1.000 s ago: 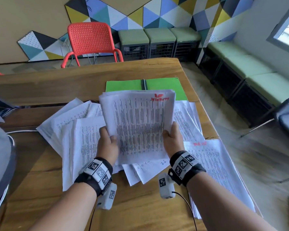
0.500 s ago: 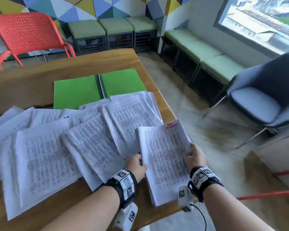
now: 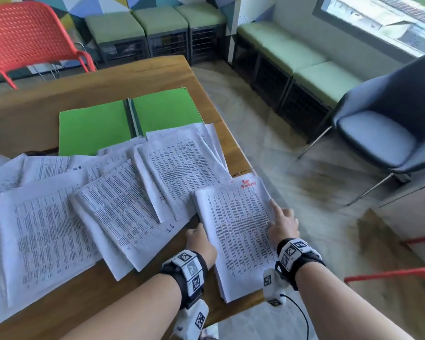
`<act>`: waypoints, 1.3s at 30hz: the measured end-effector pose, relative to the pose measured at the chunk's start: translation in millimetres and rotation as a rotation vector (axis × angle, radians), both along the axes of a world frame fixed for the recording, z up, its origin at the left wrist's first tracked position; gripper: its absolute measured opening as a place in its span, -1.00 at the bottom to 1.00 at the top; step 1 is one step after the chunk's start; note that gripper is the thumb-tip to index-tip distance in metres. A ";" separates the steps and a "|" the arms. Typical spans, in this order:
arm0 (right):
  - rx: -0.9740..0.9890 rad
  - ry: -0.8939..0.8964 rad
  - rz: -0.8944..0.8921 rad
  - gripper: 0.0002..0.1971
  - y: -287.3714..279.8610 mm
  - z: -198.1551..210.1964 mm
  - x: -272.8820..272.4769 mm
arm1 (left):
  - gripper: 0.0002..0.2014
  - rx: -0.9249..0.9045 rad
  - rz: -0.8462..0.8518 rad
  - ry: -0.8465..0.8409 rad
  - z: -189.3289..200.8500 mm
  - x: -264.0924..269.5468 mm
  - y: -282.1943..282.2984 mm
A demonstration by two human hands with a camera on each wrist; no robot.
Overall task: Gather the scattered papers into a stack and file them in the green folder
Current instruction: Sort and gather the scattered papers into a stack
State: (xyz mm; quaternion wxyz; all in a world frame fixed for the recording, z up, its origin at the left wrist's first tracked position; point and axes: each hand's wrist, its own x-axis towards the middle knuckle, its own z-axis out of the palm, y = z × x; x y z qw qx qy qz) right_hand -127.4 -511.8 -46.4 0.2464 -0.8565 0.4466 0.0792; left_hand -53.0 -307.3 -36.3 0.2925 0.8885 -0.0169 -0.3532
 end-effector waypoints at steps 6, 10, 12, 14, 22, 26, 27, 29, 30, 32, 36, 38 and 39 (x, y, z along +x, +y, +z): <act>-0.006 0.037 -0.015 -0.25 -4.5 4.1 2.9 | -0.42 -0.027 -0.010 0.011 3.6 -5.4 -4.9; -0.128 -0.044 0.073 -0.38 16.3 13.8 25.9 | -0.49 -0.105 0.093 -0.095 17.0 14.8 24.7; -0.142 -0.154 0.166 -0.49 41.3 18.8 47.8 | -0.52 -0.110 0.198 -0.191 25.5 33.9 52.4; -0.132 -0.272 0.283 -0.55 74.9 20.0 75.1 | -0.49 -0.032 0.345 -0.271 31.3 55.3 87.4; -0.151 -0.098 0.737 -0.16 187.5 8.4 153.5 | -0.74 0.149 0.700 -0.186 16.3 99.6 193.3; -0.139 0.139 0.713 -0.01 203.8 -1.0 169.4 | -0.63 -0.031 0.630 -0.210 6.9 100.5 198.8; -0.156 0.150 0.705 -0.08 207.0 -1.5 170.8 | -0.60 -0.078 0.569 -0.217 5.1 100.7 197.7; -0.205 0.151 0.708 -0.14 209.3 -1.7 171.6 | -0.59 -0.137 0.475 -0.220 6.7 101.5 195.3; -0.219 0.146 0.721 -0.14 207.8 -1.4 172.3 | -0.58 -0.149 0.462 -0.216 7.5 102.7 195.3; -0.213 0.067 0.743 -0.19 202.6 3.2 174.7 | -0.57 -0.169 0.484 -0.221 11.3 106.4 200.0; -0.138 -0.098 0.774 -0.28 219.9 29.7 178.6 | -0.55 -0.212 0.562 -0.305 17.9 117.7 232.7; -0.094 -0.123 0.848 -0.29 247.0 44.6 175.1 | -0.57 -0.222 0.596 -0.317 18.1 122.0 256.9; -0.069 -0.134 0.890 -0.30 262.1 50.3 171.8 | -0.62 -0.249 0.633 -0.293 18.2 123.0 267.4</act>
